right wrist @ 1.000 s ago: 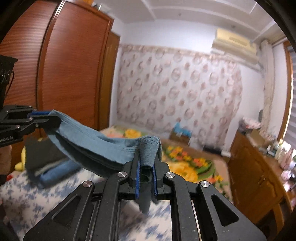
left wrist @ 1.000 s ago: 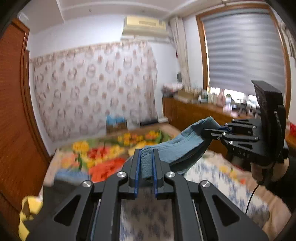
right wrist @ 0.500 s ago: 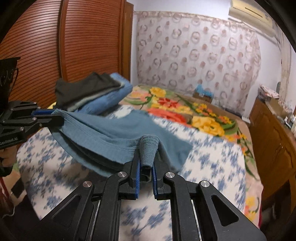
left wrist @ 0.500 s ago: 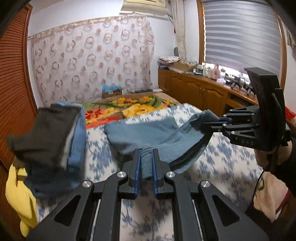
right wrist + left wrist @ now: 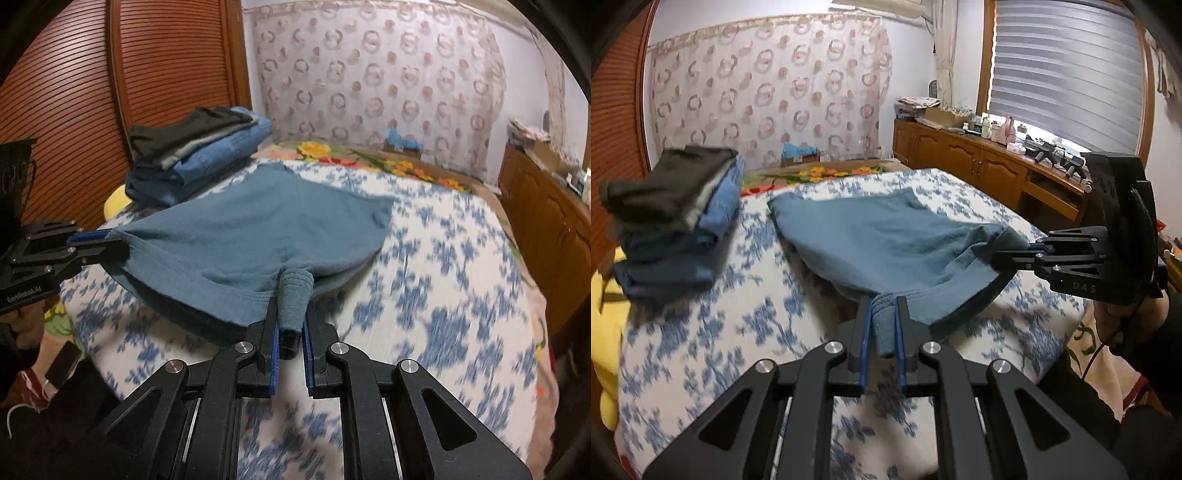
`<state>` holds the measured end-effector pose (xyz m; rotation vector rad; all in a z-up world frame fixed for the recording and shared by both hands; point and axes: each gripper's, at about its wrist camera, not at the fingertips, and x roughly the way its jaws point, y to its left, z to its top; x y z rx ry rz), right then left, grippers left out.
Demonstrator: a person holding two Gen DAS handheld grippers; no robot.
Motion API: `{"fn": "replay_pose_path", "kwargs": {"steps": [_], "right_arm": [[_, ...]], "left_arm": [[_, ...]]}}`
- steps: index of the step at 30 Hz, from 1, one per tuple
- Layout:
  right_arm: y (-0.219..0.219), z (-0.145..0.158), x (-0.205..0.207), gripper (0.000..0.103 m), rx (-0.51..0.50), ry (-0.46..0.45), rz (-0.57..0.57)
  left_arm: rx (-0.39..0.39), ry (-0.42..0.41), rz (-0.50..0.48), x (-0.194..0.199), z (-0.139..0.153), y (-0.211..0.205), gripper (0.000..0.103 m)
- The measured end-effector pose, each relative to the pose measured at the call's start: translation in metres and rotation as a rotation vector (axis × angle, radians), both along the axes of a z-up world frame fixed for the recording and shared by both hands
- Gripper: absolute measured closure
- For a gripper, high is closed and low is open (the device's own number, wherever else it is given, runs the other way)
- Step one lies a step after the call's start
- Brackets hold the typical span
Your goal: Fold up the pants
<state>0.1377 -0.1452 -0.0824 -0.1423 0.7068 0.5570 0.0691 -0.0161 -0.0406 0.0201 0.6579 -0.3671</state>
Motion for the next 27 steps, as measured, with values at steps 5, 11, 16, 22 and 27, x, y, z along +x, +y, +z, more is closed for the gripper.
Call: {"fn": "replay_pose_path", "kwargs": {"steps": [5, 11, 16, 22, 27], "right_arm": [[-0.001, -0.012, -0.014, 0.095, 0.004, 0.02, -0.008], [-0.004, -0.017, -0.022, 0.095, 0.027, 0.034, -0.011], [-0.001, -0.027, -0.024, 0.095, 0.0, 0.038, -0.017], [-0.004, -0.033, -0.025, 0.095, 0.002, 0.039, -0.028], [-0.007, -0.036, -0.026, 0.094, 0.015, 0.046, -0.036]], "left_arm": [[-0.035, 0.025, 0.009, -0.008, -0.008, 0.005, 0.095], [-0.055, 0.044, 0.027, -0.018, -0.016, 0.007, 0.094], [-0.058, 0.077, 0.047, -0.019, -0.033, 0.008, 0.093], [-0.063, 0.093, 0.074, -0.019, -0.042, 0.011, 0.085], [-0.053, 0.118, 0.092, -0.015, -0.052, 0.012, 0.081]]}}
